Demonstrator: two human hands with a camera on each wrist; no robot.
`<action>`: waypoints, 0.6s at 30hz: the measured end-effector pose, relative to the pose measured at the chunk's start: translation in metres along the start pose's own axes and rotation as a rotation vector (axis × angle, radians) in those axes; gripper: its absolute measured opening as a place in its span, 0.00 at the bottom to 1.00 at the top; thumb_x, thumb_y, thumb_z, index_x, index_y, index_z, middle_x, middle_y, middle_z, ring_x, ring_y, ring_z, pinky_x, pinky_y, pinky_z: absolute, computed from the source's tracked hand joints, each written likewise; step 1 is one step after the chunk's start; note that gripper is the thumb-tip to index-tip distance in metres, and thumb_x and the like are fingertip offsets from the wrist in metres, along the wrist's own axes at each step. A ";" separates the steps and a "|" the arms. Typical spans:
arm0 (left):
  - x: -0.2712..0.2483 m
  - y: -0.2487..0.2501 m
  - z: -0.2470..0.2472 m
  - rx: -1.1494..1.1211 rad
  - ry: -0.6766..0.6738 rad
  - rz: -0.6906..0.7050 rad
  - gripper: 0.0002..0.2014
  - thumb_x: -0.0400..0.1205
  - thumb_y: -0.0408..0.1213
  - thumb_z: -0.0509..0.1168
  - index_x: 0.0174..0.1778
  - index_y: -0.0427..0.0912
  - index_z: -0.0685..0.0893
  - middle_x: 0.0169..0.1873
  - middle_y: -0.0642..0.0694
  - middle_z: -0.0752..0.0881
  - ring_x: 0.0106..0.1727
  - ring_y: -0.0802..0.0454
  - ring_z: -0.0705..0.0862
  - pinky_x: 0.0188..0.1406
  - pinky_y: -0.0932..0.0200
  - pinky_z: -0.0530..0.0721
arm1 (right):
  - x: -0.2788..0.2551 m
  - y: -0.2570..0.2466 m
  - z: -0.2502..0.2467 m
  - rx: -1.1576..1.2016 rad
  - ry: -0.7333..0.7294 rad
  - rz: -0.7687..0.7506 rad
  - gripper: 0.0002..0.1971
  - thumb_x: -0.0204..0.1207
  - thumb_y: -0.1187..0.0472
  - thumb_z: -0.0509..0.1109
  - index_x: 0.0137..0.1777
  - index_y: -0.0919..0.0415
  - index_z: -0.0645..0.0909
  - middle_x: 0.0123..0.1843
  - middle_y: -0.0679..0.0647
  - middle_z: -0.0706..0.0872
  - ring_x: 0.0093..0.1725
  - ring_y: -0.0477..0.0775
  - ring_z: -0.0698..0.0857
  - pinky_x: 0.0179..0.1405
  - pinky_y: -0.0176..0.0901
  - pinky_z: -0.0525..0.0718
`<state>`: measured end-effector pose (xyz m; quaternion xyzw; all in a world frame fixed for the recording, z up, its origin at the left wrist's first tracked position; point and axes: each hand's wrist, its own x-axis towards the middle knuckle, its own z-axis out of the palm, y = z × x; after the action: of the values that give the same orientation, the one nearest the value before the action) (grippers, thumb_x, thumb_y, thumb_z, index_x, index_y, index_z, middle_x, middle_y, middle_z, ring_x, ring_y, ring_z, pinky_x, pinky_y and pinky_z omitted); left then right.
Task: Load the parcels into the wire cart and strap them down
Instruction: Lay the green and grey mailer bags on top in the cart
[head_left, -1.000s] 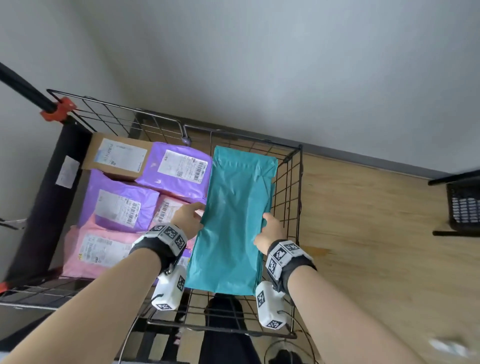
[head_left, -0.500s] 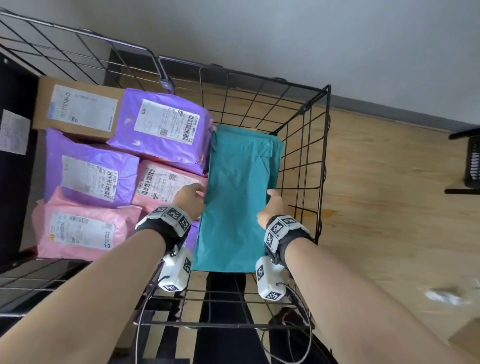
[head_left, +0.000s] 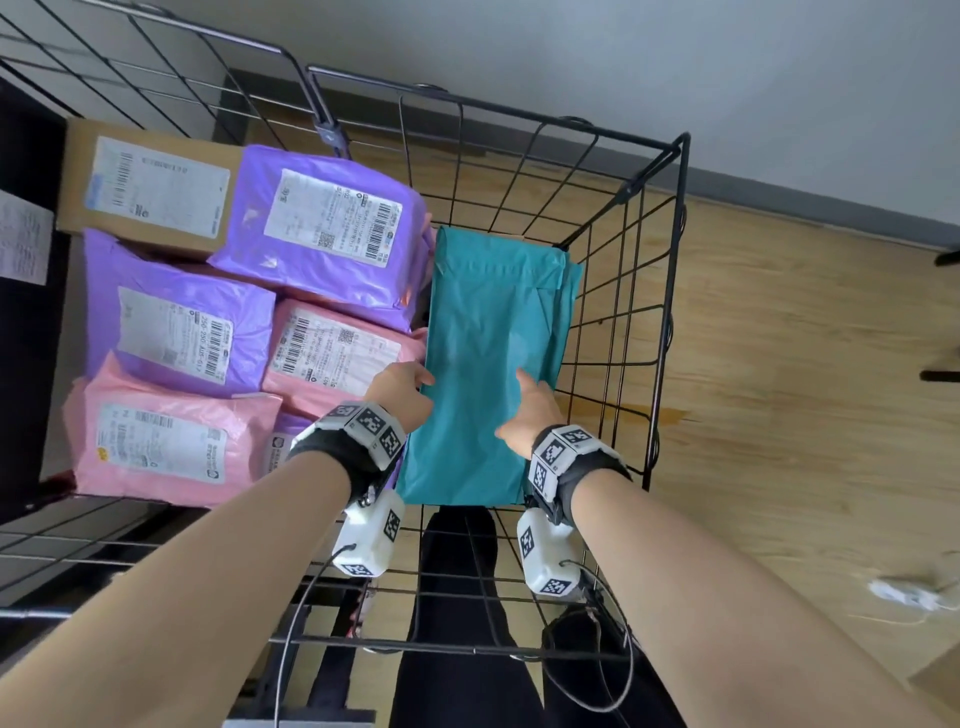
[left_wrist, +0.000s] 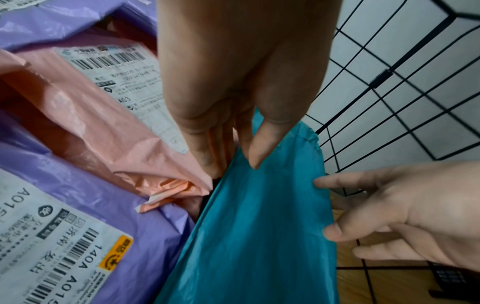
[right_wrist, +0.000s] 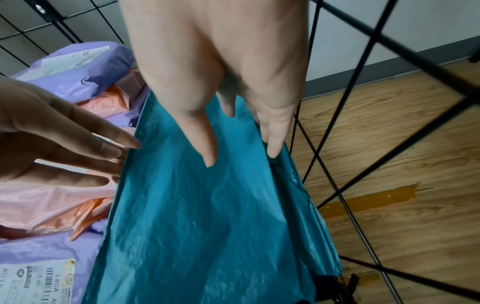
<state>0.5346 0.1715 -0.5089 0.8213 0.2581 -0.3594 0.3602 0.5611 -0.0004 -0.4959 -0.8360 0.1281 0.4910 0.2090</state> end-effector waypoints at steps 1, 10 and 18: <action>-0.003 0.002 -0.002 0.000 -0.004 0.005 0.20 0.75 0.24 0.63 0.63 0.38 0.83 0.60 0.40 0.84 0.61 0.42 0.82 0.59 0.57 0.79 | -0.002 -0.001 -0.001 -0.026 -0.008 0.000 0.42 0.77 0.73 0.67 0.84 0.49 0.48 0.86 0.54 0.46 0.81 0.58 0.63 0.47 0.33 0.71; -0.065 0.013 -0.040 -0.026 0.100 -0.002 0.14 0.76 0.28 0.63 0.57 0.38 0.85 0.56 0.42 0.87 0.56 0.43 0.85 0.51 0.60 0.80 | -0.055 -0.033 -0.031 -0.181 0.019 -0.219 0.36 0.78 0.61 0.69 0.83 0.53 0.56 0.83 0.56 0.60 0.76 0.59 0.72 0.64 0.45 0.77; -0.194 -0.002 -0.062 -0.035 0.463 -0.074 0.11 0.80 0.34 0.61 0.55 0.42 0.83 0.55 0.42 0.86 0.56 0.42 0.84 0.55 0.54 0.82 | -0.165 -0.068 -0.030 -0.399 0.043 -0.648 0.24 0.81 0.58 0.65 0.77 0.57 0.68 0.72 0.60 0.77 0.70 0.62 0.77 0.65 0.48 0.75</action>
<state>0.4403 0.1892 -0.3291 0.8654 0.3700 -0.1697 0.2921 0.5329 0.0466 -0.3230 -0.8675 -0.2364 0.3971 0.1840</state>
